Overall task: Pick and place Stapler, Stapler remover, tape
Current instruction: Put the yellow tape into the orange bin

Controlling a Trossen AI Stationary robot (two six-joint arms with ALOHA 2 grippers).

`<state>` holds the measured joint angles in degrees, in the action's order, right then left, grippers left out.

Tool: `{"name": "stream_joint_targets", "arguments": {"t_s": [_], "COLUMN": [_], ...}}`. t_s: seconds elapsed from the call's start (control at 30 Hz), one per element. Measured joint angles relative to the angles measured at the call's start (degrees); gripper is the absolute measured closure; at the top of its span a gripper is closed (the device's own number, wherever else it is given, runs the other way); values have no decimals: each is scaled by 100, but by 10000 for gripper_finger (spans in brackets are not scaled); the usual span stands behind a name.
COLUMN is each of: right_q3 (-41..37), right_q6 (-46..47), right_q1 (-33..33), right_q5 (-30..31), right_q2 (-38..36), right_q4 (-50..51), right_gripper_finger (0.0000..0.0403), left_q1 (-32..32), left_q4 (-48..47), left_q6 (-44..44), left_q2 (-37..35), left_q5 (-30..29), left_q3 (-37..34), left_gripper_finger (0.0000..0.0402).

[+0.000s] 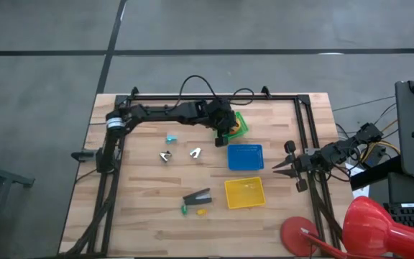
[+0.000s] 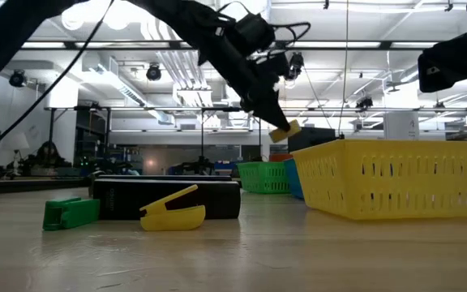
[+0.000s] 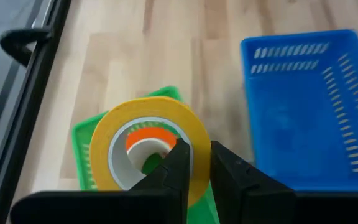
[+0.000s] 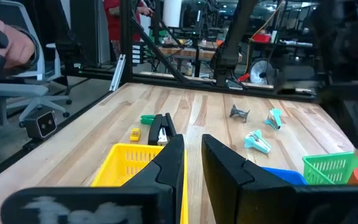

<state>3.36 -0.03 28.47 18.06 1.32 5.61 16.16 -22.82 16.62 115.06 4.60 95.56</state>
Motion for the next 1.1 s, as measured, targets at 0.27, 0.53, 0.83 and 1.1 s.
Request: {"name": "stream_joint_targets", "arguments": {"t_s": [0.27, 0.53, 0.83, 1.1], "right_q3": [0, 0, 0, 0], "right_q6": [-11, -3, -3, -11], "right_q1": [-1, -2, -2, -2], "right_q5": [-2, 0, 0, 0], "right_q2": [4, -2, -3, -2], "right_q4": [0, 0, 0, 0], "right_gripper_finger": [351, 351, 351, 351], "left_q1": [76, 90, 112, 110], "left_q4": [-426, -534, -865, -856], "left_q6": [31, 101, 175, 173], "left_q2": [480, 572, 457, 459], "left_q5": [-171, -320, -394, -380], "left_q3": [467, 572, 703, 644], "left_gripper_finger": [350, 349, 349, 346]}}
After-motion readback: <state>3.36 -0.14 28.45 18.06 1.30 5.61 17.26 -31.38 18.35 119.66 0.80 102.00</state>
